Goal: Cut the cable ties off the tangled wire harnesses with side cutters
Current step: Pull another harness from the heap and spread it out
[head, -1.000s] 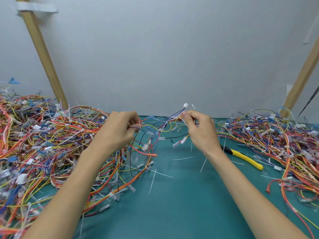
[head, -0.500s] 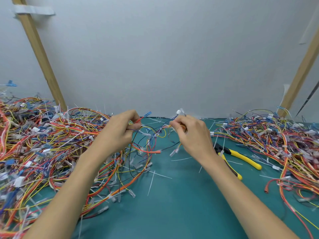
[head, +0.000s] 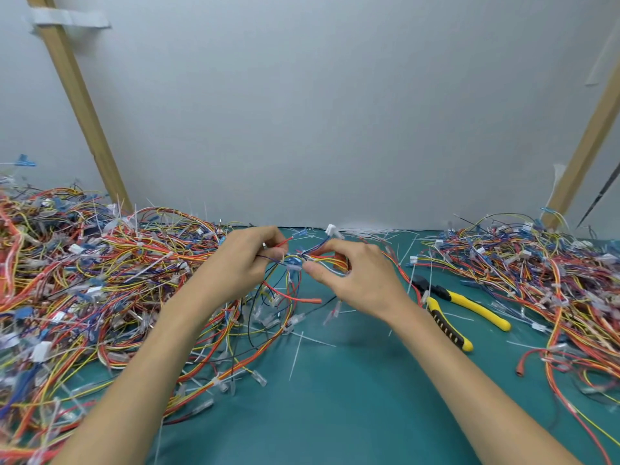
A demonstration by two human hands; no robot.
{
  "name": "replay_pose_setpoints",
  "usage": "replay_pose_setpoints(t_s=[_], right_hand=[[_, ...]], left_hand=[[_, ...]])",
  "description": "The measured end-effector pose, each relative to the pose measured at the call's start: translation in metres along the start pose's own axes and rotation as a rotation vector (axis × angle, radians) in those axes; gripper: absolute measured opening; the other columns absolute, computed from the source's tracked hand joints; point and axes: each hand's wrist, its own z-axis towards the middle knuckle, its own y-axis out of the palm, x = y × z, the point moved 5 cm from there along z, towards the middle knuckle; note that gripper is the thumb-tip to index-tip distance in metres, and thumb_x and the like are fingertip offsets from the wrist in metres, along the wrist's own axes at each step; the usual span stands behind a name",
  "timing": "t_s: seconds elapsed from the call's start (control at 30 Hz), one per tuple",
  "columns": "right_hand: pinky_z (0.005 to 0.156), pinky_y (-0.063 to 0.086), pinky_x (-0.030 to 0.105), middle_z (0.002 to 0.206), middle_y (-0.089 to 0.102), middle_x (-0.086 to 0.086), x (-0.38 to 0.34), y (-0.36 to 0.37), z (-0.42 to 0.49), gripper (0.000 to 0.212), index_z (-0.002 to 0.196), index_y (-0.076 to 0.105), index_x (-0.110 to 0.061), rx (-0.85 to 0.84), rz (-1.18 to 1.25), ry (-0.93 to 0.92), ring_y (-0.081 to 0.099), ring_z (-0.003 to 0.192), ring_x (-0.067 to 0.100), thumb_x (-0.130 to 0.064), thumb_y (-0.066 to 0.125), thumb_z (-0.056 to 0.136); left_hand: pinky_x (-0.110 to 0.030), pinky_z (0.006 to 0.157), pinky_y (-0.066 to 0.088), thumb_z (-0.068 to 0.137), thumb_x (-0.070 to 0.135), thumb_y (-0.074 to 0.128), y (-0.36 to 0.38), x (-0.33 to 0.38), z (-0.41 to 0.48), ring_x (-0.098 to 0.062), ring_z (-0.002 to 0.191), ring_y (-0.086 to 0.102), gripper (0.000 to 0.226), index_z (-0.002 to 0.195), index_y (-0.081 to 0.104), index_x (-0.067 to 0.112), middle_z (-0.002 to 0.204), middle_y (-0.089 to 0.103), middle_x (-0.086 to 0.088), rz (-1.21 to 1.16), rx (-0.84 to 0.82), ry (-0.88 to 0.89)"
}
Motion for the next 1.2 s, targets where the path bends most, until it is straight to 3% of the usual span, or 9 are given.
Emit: replay_pose_setpoints(t_s=[0.13,0.23,0.37,0.5,0.63,0.7,0.83,1.0,1.2], right_hand=[[0.061,0.038,0.028,0.05,0.044,-0.015,0.003,0.005,-0.002,0.037,0.101,0.072,-0.039,-0.012,-0.018,0.032,0.041,0.06,0.009,-0.066,0.06,0.08],[0.06,0.039,0.029,0.045,0.039,-0.01,0.005,0.004,-0.002,0.031,0.095,0.073,-0.041,0.012,-0.035,0.057,0.039,0.059,0.012,-0.064,0.061,0.079],[0.062,0.04,0.029,0.046,0.04,-0.01,0.007,0.0,-0.002,0.027,0.093,0.073,-0.041,0.046,-0.083,0.082,0.044,0.063,0.014,-0.062,0.06,0.081],[0.06,0.032,0.027,0.051,0.046,-0.012,0.011,-0.008,0.0,0.025,0.095,0.073,-0.041,0.099,-0.156,0.115,0.056,0.072,0.019,-0.058,0.058,0.084],[0.065,0.034,0.03,0.081,0.07,-0.003,0.019,-0.016,0.003,0.023,0.099,0.074,-0.039,0.119,-0.257,0.143,0.063,0.089,0.03,-0.052,0.057,0.088],[0.064,0.035,0.03,0.082,0.069,-0.003,0.02,-0.016,0.004,0.023,0.099,0.074,-0.038,0.092,-0.279,0.13,0.062,0.088,0.031,-0.049,0.057,0.088],[0.066,0.037,0.031,0.081,0.07,-0.005,0.02,-0.012,0.005,0.023,0.099,0.074,-0.038,0.032,-0.284,0.135,0.062,0.088,0.028,-0.049,0.058,0.087],[0.064,0.035,0.03,0.081,0.069,-0.003,0.018,-0.016,0.004,0.024,0.101,0.073,-0.038,0.061,-0.297,0.138,0.063,0.088,0.028,-0.05,0.055,0.089],[0.062,0.036,0.029,0.074,0.067,-0.002,0.011,-0.029,0.004,0.023,0.096,0.074,-0.037,0.135,-0.242,0.169,0.062,0.083,0.028,-0.05,0.058,0.087]], left_hand=[[-0.019,0.056,0.031,0.095,0.008,0.054,0.005,0.002,0.0,-0.005,0.061,0.046,0.01,0.093,0.063,0.008,0.069,0.055,0.007,0.043,-0.013,-0.007],[-0.022,0.059,0.027,0.097,0.016,0.054,0.004,0.006,0.0,-0.018,0.07,0.048,0.016,0.095,0.067,0.007,0.079,0.06,-0.002,0.096,-0.024,0.04],[-0.016,0.06,0.029,0.094,0.018,0.061,-0.002,0.002,0.001,-0.006,0.067,0.047,0.011,0.092,0.071,0.014,0.08,0.06,0.002,0.084,-0.02,0.035],[-0.008,0.06,0.034,0.087,0.014,0.07,-0.007,-0.001,0.001,0.007,0.063,0.05,0.004,0.086,0.069,0.018,0.069,0.051,0.014,0.006,0.022,0.006],[-0.016,0.057,0.03,0.079,0.013,0.08,-0.009,-0.002,0.001,-0.005,0.06,0.043,0.022,0.079,0.061,0.024,0.071,0.045,0.005,-0.005,-0.015,-0.009],[-0.024,0.059,0.029,0.078,0.01,0.079,-0.008,-0.001,0.001,-0.006,0.059,0.041,0.025,0.079,0.059,0.024,0.07,0.043,0.003,0.029,-0.029,-0.013],[-0.029,0.059,0.024,0.083,0.014,0.076,-0.012,0.001,0.001,-0.006,0.06,0.04,0.009,0.085,0.067,0.014,0.066,0.042,0.003,0.069,0.074,0.005],[-0.033,0.073,0.037,0.089,0.008,0.064,-0.015,0.0,0.0,-0.029,0.085,0.06,0.004,0.089,0.068,0.005,0.089,0.065,-0.01,0.15,0.049,-0.007],[-0.035,0.087,0.047,0.083,-0.011,0.047,-0.004,-0.005,0.002,-0.021,0.1,0.065,0.025,0.089,0.057,0.011,0.098,0.07,-0.003,0.203,-0.158,-0.114]])
